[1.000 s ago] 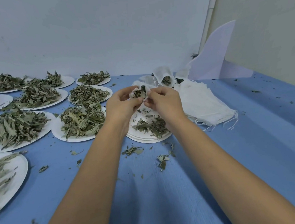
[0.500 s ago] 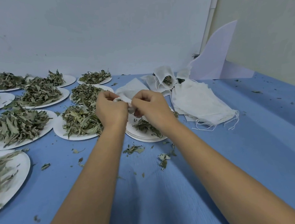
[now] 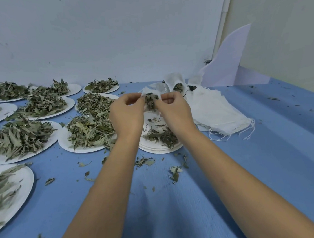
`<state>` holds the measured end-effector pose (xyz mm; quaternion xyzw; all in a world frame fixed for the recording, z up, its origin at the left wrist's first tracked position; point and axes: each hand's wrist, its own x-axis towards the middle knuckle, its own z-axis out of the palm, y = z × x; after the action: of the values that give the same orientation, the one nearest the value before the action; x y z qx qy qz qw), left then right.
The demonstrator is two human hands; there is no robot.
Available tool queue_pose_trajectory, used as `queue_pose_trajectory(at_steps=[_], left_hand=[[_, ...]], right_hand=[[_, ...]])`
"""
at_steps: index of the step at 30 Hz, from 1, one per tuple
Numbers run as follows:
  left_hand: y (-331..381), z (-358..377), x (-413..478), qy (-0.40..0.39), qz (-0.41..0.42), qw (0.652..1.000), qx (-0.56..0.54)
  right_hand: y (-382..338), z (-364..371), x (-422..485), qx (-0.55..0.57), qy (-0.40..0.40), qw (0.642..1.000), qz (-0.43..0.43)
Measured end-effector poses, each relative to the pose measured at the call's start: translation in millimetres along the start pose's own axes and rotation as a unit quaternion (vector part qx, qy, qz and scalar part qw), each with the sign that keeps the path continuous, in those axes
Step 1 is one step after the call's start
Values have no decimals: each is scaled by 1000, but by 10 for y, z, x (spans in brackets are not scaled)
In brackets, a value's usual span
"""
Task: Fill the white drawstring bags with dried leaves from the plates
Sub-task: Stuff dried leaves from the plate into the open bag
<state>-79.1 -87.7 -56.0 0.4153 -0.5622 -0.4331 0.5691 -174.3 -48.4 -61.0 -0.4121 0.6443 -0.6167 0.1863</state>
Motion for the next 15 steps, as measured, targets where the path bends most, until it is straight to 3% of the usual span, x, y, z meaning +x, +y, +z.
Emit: queue_pose_trajectory(at_steps=[3,9,15], left_hand=[[22,12,-12,-21,-1,1000,-11],[88,3,13,-85,-32,994,-60],[114,8,17,-184,-85,971,-125]], right_hand=[[14,32,-5,-1,-21,999,-25],[-15,13,52,-20,12,997,-68],[-34,14,168,-81,48,995,-44]])
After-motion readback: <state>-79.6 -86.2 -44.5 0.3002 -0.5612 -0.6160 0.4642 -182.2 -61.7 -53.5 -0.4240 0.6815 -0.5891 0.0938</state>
